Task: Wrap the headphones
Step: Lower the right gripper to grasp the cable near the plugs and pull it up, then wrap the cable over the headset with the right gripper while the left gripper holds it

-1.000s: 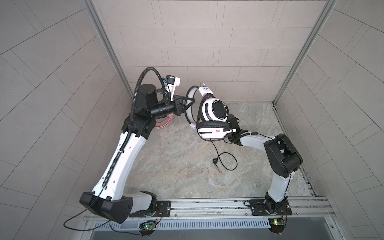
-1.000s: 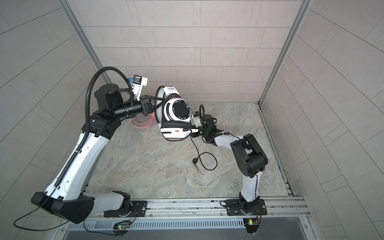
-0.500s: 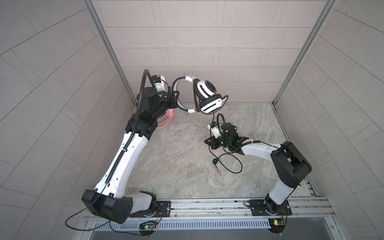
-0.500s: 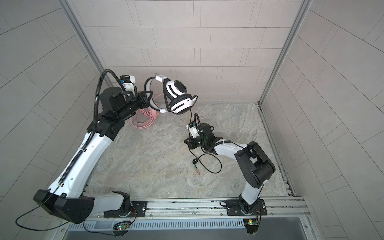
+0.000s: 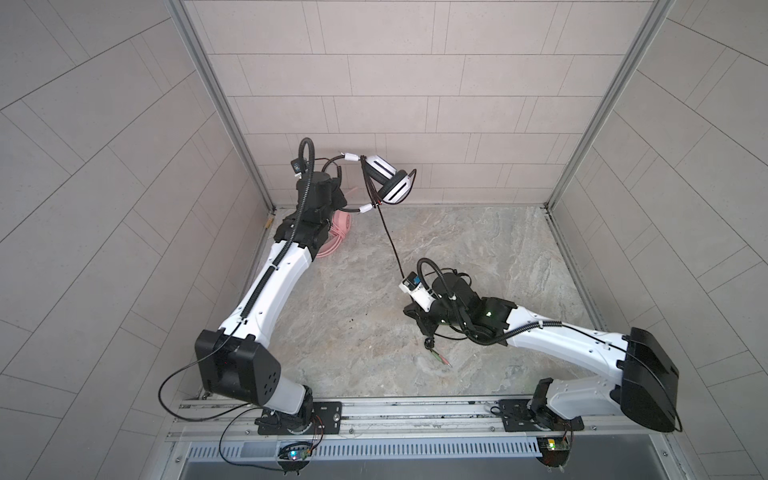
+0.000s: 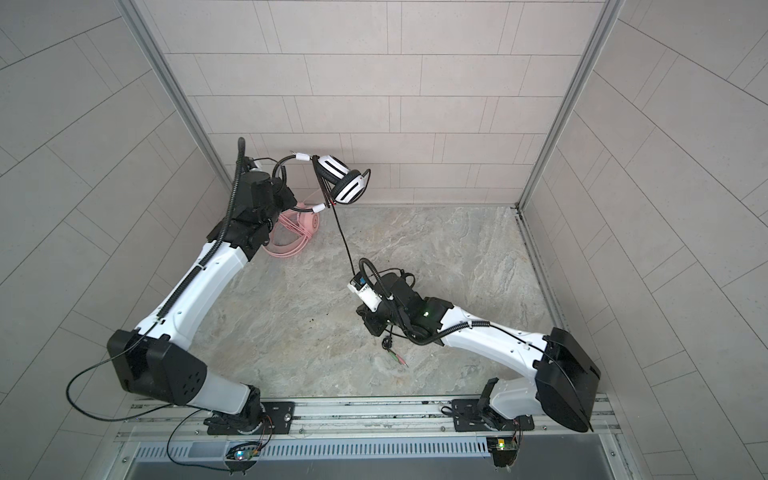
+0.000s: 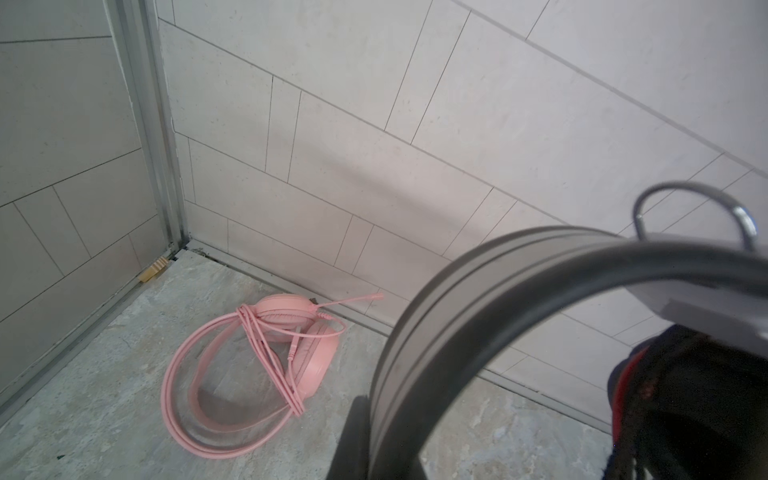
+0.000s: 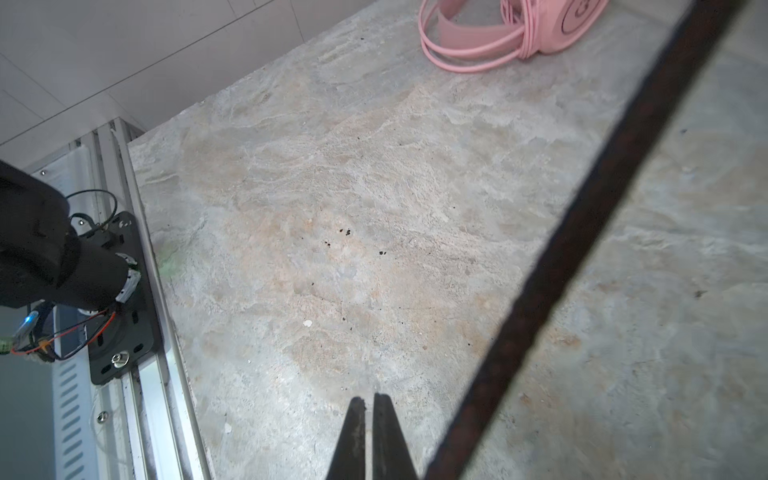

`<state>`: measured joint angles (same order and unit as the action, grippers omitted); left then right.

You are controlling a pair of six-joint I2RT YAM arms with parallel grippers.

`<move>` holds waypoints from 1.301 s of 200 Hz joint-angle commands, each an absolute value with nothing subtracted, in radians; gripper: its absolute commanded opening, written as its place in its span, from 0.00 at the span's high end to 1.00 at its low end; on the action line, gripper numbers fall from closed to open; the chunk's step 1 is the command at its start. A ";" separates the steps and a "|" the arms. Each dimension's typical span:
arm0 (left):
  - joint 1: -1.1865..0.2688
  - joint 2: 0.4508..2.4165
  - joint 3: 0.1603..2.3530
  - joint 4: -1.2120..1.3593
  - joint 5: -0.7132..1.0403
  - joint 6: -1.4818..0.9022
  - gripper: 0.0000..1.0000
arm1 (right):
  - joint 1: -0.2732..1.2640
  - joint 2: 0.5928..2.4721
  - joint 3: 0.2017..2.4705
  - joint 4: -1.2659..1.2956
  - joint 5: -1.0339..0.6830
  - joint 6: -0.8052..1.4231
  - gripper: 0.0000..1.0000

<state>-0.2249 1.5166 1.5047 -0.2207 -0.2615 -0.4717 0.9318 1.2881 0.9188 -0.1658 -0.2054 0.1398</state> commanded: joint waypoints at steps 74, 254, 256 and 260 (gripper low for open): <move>-0.253 1.562 1.475 -0.228 -0.183 -0.346 1.00 | 0.994 1.145 1.186 -0.380 0.012 -0.070 0.94; -0.330 1.349 1.356 -0.771 0.434 0.044 0.98 | 0.664 1.152 1.328 -0.375 0.073 -0.106 0.94; -0.330 1.346 1.352 -0.768 0.433 0.046 0.98 | 0.661 1.152 1.328 -0.373 0.072 -0.105 0.94; -0.330 1.340 1.344 -0.764 0.435 0.047 0.98 | 0.658 1.155 1.326 -0.368 0.070 -0.100 0.94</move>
